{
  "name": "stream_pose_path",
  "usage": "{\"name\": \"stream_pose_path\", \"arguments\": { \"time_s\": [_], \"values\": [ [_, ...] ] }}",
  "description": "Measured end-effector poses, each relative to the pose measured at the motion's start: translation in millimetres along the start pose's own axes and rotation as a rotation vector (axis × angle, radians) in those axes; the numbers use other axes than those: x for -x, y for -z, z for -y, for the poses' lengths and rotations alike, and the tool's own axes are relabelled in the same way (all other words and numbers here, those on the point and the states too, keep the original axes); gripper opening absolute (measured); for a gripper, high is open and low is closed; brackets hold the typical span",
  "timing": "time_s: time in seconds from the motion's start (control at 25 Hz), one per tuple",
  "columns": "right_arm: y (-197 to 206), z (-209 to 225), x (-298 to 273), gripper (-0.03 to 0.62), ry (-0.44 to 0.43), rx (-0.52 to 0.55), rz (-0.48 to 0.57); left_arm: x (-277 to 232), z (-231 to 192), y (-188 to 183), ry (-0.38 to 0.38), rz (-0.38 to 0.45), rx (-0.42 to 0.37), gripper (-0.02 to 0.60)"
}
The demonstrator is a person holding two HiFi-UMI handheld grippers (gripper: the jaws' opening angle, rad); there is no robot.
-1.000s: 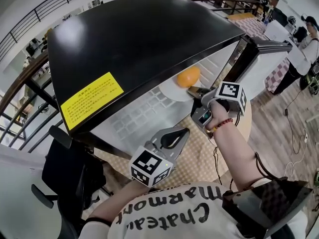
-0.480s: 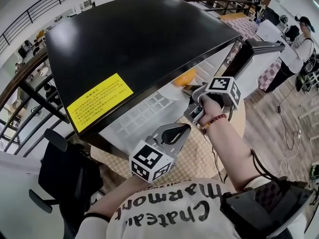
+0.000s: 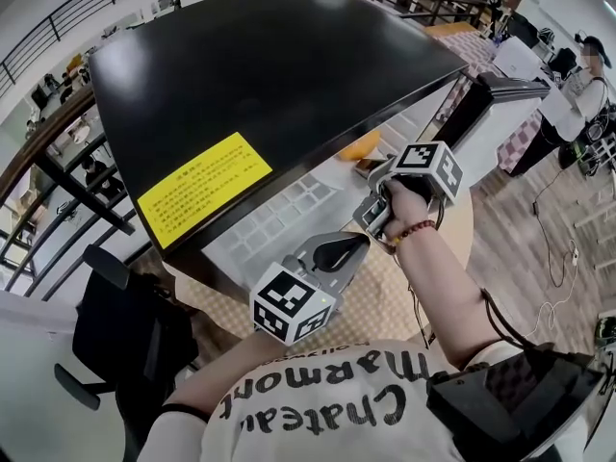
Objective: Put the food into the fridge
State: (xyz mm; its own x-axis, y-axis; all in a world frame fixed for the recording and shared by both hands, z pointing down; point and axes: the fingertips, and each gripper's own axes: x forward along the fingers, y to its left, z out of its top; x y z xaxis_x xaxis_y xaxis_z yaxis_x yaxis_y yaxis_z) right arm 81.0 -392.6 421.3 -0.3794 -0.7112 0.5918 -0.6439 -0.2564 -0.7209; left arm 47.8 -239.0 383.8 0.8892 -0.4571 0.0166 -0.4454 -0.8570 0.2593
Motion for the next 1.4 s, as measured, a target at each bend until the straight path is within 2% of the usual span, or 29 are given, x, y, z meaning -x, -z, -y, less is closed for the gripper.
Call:
{"name": "stream_pose_path", "arguments": {
  "time_s": [0.28,0.4,0.52,0.68,0.96,1.08,1.2,1.32,1.4],
  "values": [
    [-14.4,5.5,4.3,0.114,0.038,0.104,0.101,0.0,1.9,3.0,-0.013,-0.022,-0.005,0.005],
    [-21.5,11.7,9.6,0.114,0.045,0.107,0.152,1.7,8.8,5.9,-0.014,-0.031,-0.021,0.006],
    [-26.1,17.7,15.0,0.114,0.017,0.098,0.185,3.3,11.4,8.3,-0.031,-0.040,-0.034,0.005],
    [-28.2,9.0,24.8,0.113,-0.086,0.100,0.201,6.5,16.9,2.0,-0.066,-0.030,-0.033,0.005],
    [-29.2,6.1,59.7,0.060,-0.228,0.150,0.266,21.3,36.4,-11.5,-0.156,0.014,-0.049,0.006],
    [-21.9,3.1,83.0,0.038,-0.312,0.226,0.294,29.8,41.3,-16.1,-0.218,0.053,-0.054,0.005],
    [-5.0,-6.5,123.5,0.023,-0.452,0.307,0.346,45.3,55.4,-19.1,-0.262,0.073,-0.067,0.006],
    [21.8,2.5,163.2,0.018,-0.547,0.352,0.357,60.2,76.6,-14.7,-0.295,0.096,-0.027,0.005],
    [40.3,10.6,179.5,0.017,-0.580,0.423,0.336,64.5,87.1,-8.5,-0.308,0.114,0.007,0.005]
  ]
}}
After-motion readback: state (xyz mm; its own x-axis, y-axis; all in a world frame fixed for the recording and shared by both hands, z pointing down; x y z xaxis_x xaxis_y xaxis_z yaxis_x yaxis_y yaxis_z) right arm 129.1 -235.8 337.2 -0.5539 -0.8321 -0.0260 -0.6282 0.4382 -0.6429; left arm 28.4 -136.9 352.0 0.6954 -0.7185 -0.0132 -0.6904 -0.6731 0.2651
